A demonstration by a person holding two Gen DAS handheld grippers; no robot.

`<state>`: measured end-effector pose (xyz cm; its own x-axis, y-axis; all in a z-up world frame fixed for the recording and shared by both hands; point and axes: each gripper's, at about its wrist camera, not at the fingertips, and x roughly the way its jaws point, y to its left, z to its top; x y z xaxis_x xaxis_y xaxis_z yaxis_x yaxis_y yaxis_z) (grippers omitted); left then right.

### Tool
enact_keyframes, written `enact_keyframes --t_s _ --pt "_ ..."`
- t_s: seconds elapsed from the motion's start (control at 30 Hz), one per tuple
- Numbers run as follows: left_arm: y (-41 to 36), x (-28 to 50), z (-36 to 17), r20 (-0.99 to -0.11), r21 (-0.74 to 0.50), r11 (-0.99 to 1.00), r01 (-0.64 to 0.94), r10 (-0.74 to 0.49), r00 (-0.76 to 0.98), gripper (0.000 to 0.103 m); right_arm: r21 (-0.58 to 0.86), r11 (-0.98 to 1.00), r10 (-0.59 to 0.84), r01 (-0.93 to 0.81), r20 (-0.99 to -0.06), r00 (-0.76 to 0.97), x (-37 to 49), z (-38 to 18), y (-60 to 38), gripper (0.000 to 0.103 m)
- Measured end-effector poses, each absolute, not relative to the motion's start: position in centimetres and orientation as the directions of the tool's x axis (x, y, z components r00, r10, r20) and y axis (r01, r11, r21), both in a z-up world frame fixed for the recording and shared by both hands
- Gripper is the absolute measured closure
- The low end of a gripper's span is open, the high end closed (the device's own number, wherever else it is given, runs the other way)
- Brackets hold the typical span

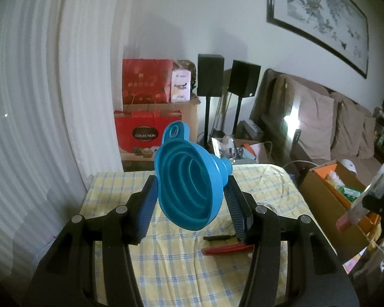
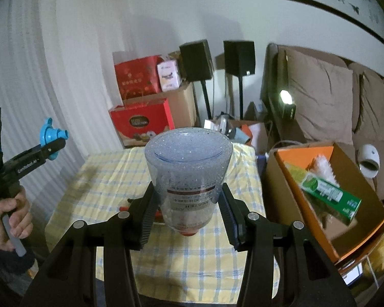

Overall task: Organize objects
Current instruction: 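Lift the bottle with the right tool while the left tool grasps and lifts the blue funnel, then carry the bottle and funnel with both tools toward the orange-lined box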

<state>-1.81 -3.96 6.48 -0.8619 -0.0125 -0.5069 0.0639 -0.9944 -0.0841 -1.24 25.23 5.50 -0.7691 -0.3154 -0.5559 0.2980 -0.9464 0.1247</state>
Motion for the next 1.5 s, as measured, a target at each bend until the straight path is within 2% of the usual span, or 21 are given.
enact_keyframes --t_s 0.3,0.53,0.63,0.87,1.03,1.3,1.5 --pt "-3.2 -1.0 7.0 -0.487 -0.085 -0.993 0.077 -0.026 -0.873 0.054 0.081 -0.942 -0.318 0.326 -0.531 -0.786 0.1 5.8 25.4 0.055" --pt "-2.2 -1.3 6.9 -0.488 -0.076 -0.993 0.090 -0.042 -0.872 0.053 0.074 -0.932 -0.334 0.354 -0.555 -0.762 -0.6 4.3 25.4 0.055" --pt "-1.9 -1.7 6.6 -0.488 -0.052 -0.988 0.147 -0.103 -0.867 0.053 0.057 -0.922 -0.348 0.383 -0.557 -0.754 -1.0 4.1 24.8 0.055" --pt "-1.9 -2.5 6.0 -0.513 -0.049 -0.980 0.192 -0.140 -0.847 0.053 0.041 -0.896 -0.389 0.442 -0.553 -0.737 -1.5 3.9 23.9 0.055" --pt "-1.7 -2.8 6.0 -0.507 0.005 -0.963 0.268 -0.233 -0.830 0.053 0.045 -0.895 -0.394 0.443 -0.543 -0.741 -1.6 4.3 24.6 0.055" --pt "-0.9 -3.1 5.4 -0.523 0.019 -0.969 0.248 -0.221 -0.823 0.053 0.053 -0.904 -0.386 0.425 -0.530 -0.755 -2.1 4.9 25.6 0.055" --pt "-0.2 -2.8 6.1 -0.504 0.022 -0.973 0.230 -0.210 -0.838 0.053 0.051 -0.903 -0.388 0.428 -0.529 -0.755 -2.5 5.0 25.6 0.055"
